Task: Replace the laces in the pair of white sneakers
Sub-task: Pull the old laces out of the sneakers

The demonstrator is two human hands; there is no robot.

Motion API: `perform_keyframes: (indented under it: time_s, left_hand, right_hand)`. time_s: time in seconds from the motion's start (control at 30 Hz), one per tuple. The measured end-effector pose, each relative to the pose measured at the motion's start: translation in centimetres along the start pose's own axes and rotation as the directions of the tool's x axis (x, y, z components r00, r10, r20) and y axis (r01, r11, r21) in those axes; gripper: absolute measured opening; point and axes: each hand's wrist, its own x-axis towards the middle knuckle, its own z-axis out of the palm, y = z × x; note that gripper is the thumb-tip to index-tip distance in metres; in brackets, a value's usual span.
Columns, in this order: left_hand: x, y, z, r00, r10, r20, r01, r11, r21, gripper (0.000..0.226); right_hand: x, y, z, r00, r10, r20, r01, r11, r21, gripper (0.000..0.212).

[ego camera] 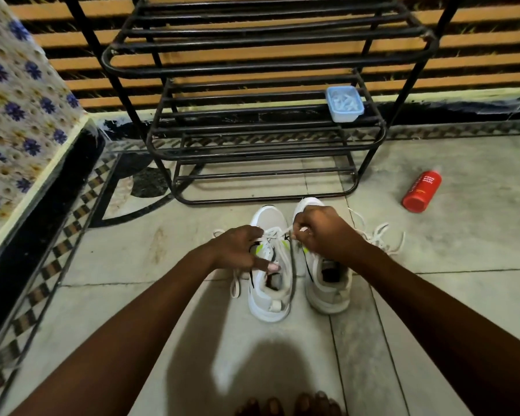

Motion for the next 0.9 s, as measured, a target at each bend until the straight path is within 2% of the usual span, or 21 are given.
perform_keyframes:
  time_s: [0.1, 0.17, 0.2, 0.33, 0.43, 0.53, 0.6, 0.7, 0.77, 0.9]
  left_hand:
    - [0.5, 0.4, 0.3, 0.974, -0.028, -0.223, -0.016, 0.981, -0.194, 0.041]
    - [0.8, 1.0, 0.6, 0.94, -0.018, -0.34, -0.043, 0.984, -0.171, 0.018]
    - [1.0, 1.3, 0.9, 0.935, 0.0, -0.356, -0.054, 0.988, -0.143, 0.014]
    - [1.8, 2.2, 2.0, 0.951, 0.028, -0.307, -0.022, 1.0, 0.021, 0.016]
    - [2.4, 2.4, 2.3, 0.948, 0.014, -0.319, 0.042, 0.985, 0.166, 0.016]
    - [3.1, 2.3, 2.5, 0.951, 0.045, -0.306, 0.039, 0.964, 0.264, 0.014]
    - [3.4, 2.2, 2.6, 0.95, 0.063, -0.307, 0.032, 0.955, 0.295, 0.013]
    - [3.6, 1.9, 2.8, 0.936, 0.129, -0.327, 0.009, 0.921, 0.39, 0.018]
    - [3.5, 1.7, 2.8, 0.922, 0.166, -0.349, -0.01, 0.913, 0.407, 0.018]
    - [3.3, 1.4, 2.7, 0.888, 0.157, -0.432, -0.019, 0.952, 0.307, 0.013]
  right_hand:
    - [-0.1, -0.2, 0.8, 1.0, 0.003, 0.003, -0.003, 0.999, -0.045, 0.012]
    - [-0.5, -0.7, 1.4, 1.0, 0.01, -0.027, -0.012, 0.997, -0.082, 0.018]
    - [-0.8, -1.0, 1.7, 0.999, 0.01, -0.032, -0.013, 0.994, -0.111, 0.02]
    - [-1.8, -2.5, 3.4, 0.996, 0.04, -0.08, -0.051, 0.988, -0.144, 0.022]
    - [-2.7, -3.5, 4.8, 0.988, 0.072, -0.137, -0.079, 0.996, -0.046, 0.021]
    - [-3.5, -4.3, 5.9, 0.991, 0.071, -0.116, -0.066, 0.997, 0.047, 0.025]
    - [-3.5, -4.3, 6.7, 0.992, 0.066, -0.103, -0.063, 0.997, 0.039, 0.026]
    - [-3.6, -4.4, 7.5, 0.987, 0.153, -0.049, -0.154, 0.988, 0.002, 0.054]
    - [-3.7, -4.7, 8.1, 0.969, 0.235, -0.081, -0.23, 0.971, 0.06, 0.054]
    - [-3.8, -5.3, 8.6, 0.945, 0.313, -0.091, -0.3, 0.944, 0.139, 0.057]
